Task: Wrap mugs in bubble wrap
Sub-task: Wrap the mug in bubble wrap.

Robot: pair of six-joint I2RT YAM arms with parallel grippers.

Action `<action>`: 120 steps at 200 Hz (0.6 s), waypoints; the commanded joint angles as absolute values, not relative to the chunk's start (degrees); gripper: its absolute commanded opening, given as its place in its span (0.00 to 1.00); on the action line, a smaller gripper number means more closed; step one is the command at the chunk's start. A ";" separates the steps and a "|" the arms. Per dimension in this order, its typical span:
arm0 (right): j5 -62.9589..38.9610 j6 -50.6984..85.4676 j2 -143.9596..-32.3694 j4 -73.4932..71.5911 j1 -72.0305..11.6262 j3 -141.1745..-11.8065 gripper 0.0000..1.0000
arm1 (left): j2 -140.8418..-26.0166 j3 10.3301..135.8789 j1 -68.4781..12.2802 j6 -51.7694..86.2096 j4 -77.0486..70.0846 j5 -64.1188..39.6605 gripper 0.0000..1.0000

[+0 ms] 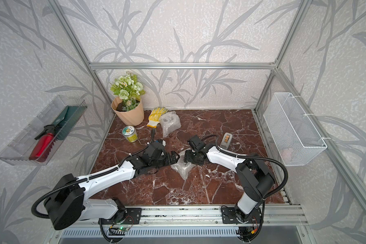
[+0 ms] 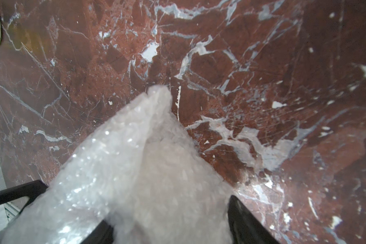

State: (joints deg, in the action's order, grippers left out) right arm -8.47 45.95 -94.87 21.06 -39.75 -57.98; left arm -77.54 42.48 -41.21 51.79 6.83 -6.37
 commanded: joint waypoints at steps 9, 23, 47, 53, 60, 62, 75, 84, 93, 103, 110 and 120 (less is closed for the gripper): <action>-8.24 46.49 -96.51 25.20 -40.17 -56.01 0.70 | -80.52 42.98 -41.40 54.16 3.53 -8.36 0.99; -8.33 46.52 -96.53 25.18 -40.17 -56.16 0.70 | -81.30 42.12 -41.40 55.11 4.20 -7.60 0.99; -8.26 46.52 -96.60 25.06 -40.25 -56.16 0.70 | -81.96 39.61 -41.42 57.17 4.32 -5.89 0.97; -8.31 46.66 -96.64 25.10 -40.25 -56.16 0.70 | -82.29 39.11 -41.47 57.43 4.10 -5.86 0.94; -8.27 46.59 -96.61 25.05 -40.25 -56.14 0.70 | -82.68 38.57 -41.56 57.73 3.77 -5.87 0.92; -8.31 46.58 -96.60 25.00 -40.25 -56.11 0.70 | -82.87 38.41 -41.57 57.83 3.69 -5.90 0.92; -8.44 46.62 -96.68 24.96 -40.32 -56.03 0.70 | -83.81 37.42 -41.81 58.24 2.59 -6.30 0.89; -8.56 46.68 -96.76 24.86 -40.34 -56.06 0.70 | -84.45 36.97 -41.98 58.29 2.16 -6.42 0.88; -8.61 46.80 -96.86 24.78 -40.42 -56.07 0.70 | -85.13 36.67 -42.10 58.44 1.74 -6.49 0.88; -8.64 46.88 -96.92 24.70 -40.56 -56.03 0.70 | -85.83 36.40 -42.20 58.61 1.34 -6.58 0.85; -8.75 46.93 -96.97 24.57 -40.69 -56.07 0.70 | -86.38 36.23 -42.23 58.80 1.04 -6.71 0.83; -8.87 47.09 -97.05 24.39 -40.78 -55.98 0.70 | -87.11 36.12 -42.27 58.82 0.58 -6.94 0.79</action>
